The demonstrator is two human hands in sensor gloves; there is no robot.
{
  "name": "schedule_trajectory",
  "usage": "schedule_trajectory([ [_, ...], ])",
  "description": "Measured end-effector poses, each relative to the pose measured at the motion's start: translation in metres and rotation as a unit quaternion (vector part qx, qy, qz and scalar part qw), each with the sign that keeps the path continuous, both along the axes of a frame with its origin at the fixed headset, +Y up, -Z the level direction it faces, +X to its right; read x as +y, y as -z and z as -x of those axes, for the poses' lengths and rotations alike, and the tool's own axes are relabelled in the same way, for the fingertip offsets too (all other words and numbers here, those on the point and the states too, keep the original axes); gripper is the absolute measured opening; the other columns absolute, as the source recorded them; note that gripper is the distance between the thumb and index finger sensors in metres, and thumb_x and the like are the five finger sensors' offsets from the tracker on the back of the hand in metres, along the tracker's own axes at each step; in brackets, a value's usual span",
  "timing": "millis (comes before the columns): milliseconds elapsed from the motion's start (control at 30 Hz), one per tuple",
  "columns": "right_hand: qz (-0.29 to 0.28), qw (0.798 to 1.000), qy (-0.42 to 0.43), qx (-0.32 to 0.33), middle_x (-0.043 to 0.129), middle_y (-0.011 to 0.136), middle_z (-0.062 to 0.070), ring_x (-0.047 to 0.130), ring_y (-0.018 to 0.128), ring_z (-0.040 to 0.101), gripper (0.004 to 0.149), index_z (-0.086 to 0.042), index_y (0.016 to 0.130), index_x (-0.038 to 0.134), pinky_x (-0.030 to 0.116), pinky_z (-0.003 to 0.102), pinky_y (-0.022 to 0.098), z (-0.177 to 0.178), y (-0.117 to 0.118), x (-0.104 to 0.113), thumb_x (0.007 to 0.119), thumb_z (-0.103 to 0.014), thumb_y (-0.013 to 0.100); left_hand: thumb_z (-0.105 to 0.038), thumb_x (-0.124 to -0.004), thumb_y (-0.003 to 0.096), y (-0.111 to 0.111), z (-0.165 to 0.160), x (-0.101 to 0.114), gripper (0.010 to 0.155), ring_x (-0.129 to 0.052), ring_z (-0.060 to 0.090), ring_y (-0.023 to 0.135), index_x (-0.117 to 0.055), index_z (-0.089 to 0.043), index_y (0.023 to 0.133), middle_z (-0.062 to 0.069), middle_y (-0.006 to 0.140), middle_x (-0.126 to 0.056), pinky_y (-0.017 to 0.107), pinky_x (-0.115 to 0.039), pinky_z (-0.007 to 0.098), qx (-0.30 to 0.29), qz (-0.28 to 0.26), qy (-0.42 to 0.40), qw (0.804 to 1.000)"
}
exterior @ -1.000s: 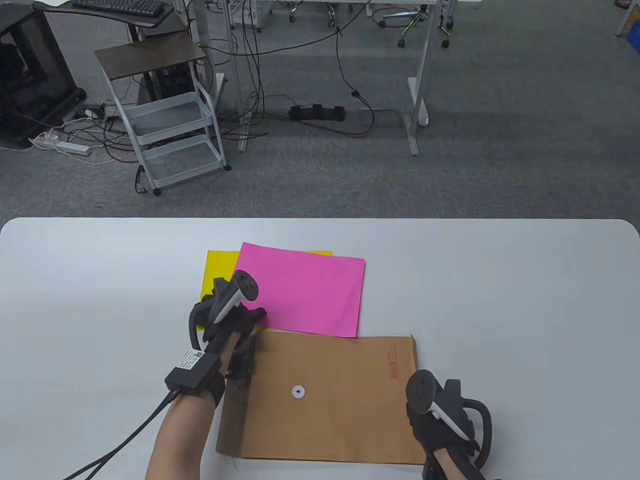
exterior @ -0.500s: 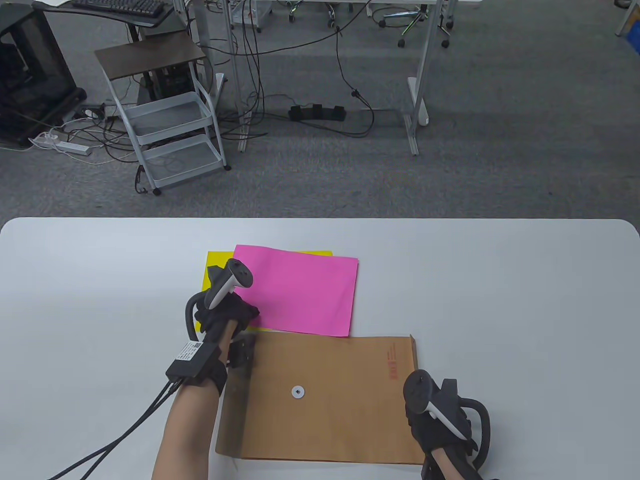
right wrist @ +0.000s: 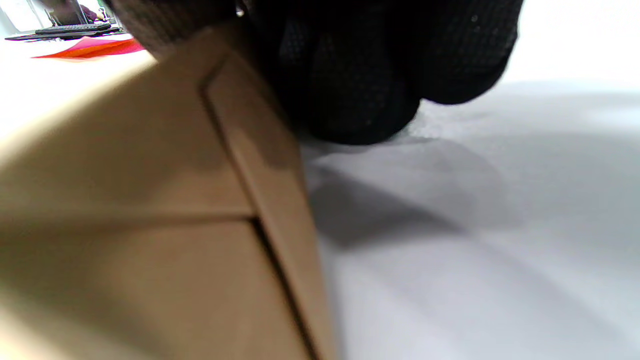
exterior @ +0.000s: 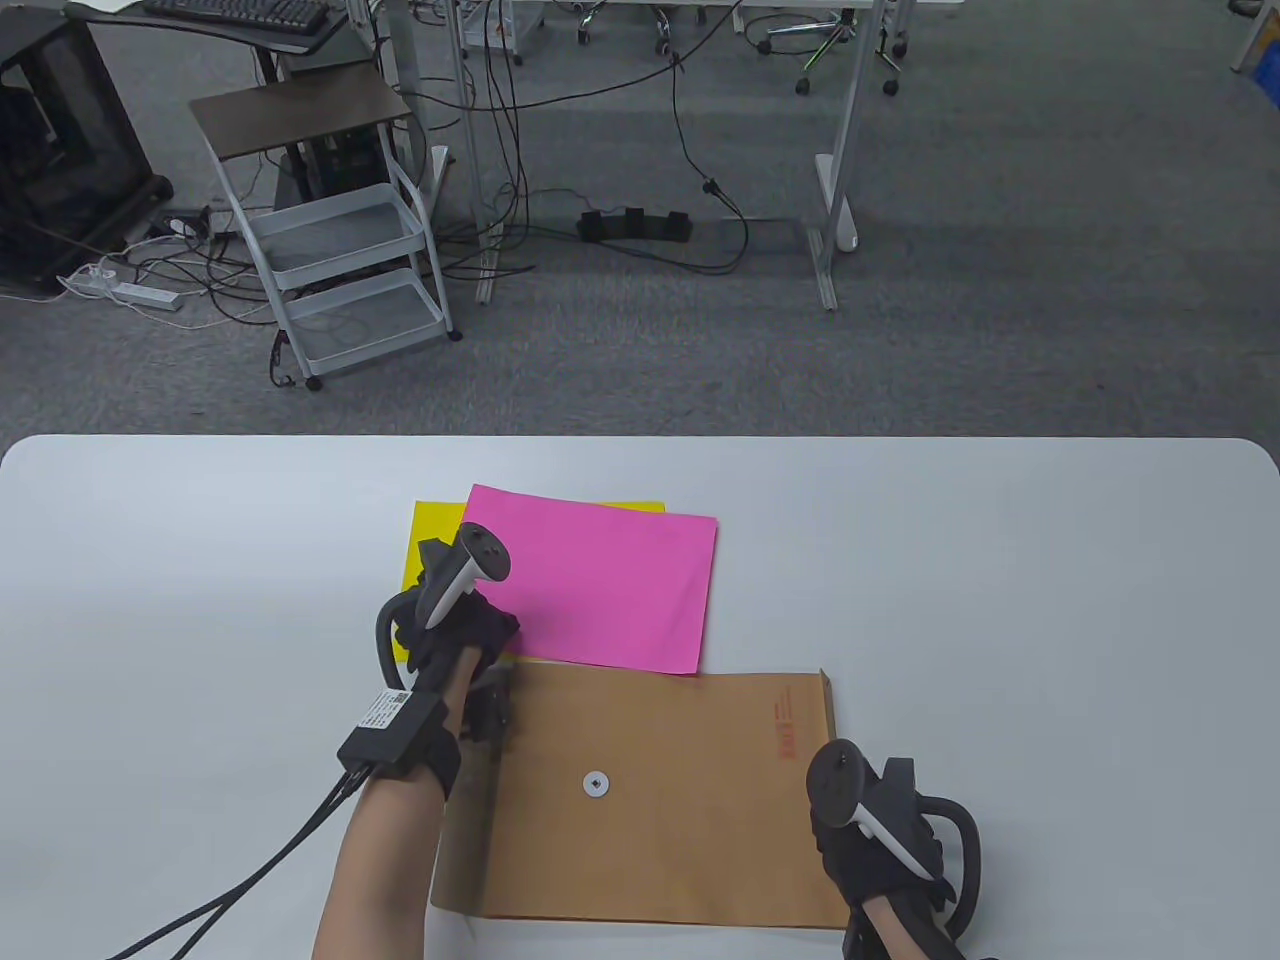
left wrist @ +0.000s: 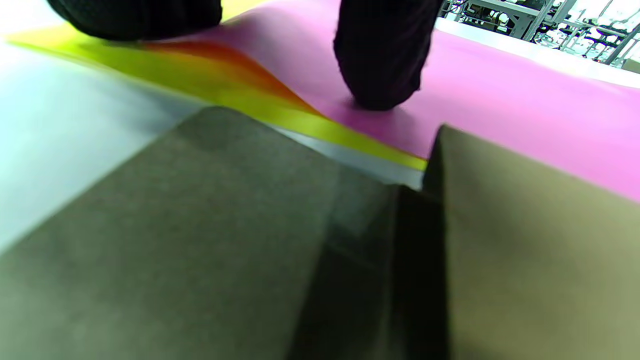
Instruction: Insert cardstock into document pouch
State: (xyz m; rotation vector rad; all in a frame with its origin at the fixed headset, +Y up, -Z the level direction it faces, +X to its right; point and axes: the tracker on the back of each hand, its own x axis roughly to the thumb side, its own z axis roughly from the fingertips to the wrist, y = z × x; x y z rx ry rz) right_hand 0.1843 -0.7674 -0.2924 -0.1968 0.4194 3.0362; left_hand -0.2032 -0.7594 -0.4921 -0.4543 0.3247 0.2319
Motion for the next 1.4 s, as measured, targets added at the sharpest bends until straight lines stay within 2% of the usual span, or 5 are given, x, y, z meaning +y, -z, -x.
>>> schedule_trajectory([
  [233, 0.0, 1.0, -0.001, -0.001, 0.085, 0.069, 0.015, 0.095, 0.047, 0.021, 0.022, 0.004, 0.097, 0.064, 0.08, 0.044, 0.044, 0.0, 0.0, 0.0, 0.065, -0.011, 0.08, -0.038, -0.084, 0.059, 0.0, 0.006, -0.002, 0.079, -0.06, 0.056, 0.085, -0.045, 0.0, 0.116, 0.021, 0.101, -0.056, 0.068, -0.052, 0.072, 0.012, -0.004, -0.043, 0.999],
  [433, 0.0, 1.0, -0.002, 0.0, 0.085, 0.069, 0.015, 0.095, 0.047, 0.021, 0.022, 0.004, 0.097, 0.064, 0.08, 0.044, 0.044, 0.0, 0.0, 0.0, 0.065, -0.01, 0.08, -0.036, -0.087, 0.0571, -0.009, -0.01, 0.002, 0.062, -0.074, 0.062, 0.087, -0.056, -0.009, 0.104, 0.027, 0.105, -0.069, 0.067, -0.065, 0.071, -0.002, -0.073, 0.032, 0.997],
  [667, 0.0, 1.0, 0.0, -0.001, 0.085, 0.069, 0.015, 0.095, 0.047, 0.021, 0.022, 0.004, 0.097, 0.064, 0.08, 0.044, 0.044, 0.0, 0.0, 0.0, 0.065, -0.011, 0.08, -0.04, -0.089, 0.0548, -0.011, -0.008, 0.004, 0.104, -0.083, 0.049, 0.086, -0.023, 0.011, 0.118, 0.014, 0.096, -0.079, 0.065, -0.07, 0.07, -0.005, -0.082, 0.054, 0.995],
  [767, 0.001, 1.0, 0.001, -0.002, 0.085, 0.069, 0.015, 0.095, 0.047, 0.021, 0.022, 0.004, 0.097, 0.064, 0.08, 0.044, 0.044, 0.0, 0.0, 0.0, 0.065, -0.011, 0.08, -0.043, -0.09, 0.0537, -0.009, -0.003, 0.004, 0.109, -0.081, 0.051, 0.084, -0.02, 0.009, 0.118, 0.018, 0.099, -0.072, 0.064, -0.07, 0.072, 0.01, -0.064, 0.024, 0.998],
  [1400, -0.001, 1.0, -0.003, -0.003, 0.085, 0.069, 0.015, 0.095, 0.047, 0.021, 0.023, 0.004, 0.096, 0.064, 0.08, 0.044, 0.044, 0.001, 0.001, 0.0, 0.066, -0.011, 0.079, -0.053, -0.082, 0.0543, -0.012, -0.002, 0.005, 0.104, -0.083, 0.048, 0.082, -0.028, 0.009, 0.119, 0.016, 0.096, -0.068, 0.064, -0.071, 0.069, 0.005, -0.05, 0.096, 0.994],
])
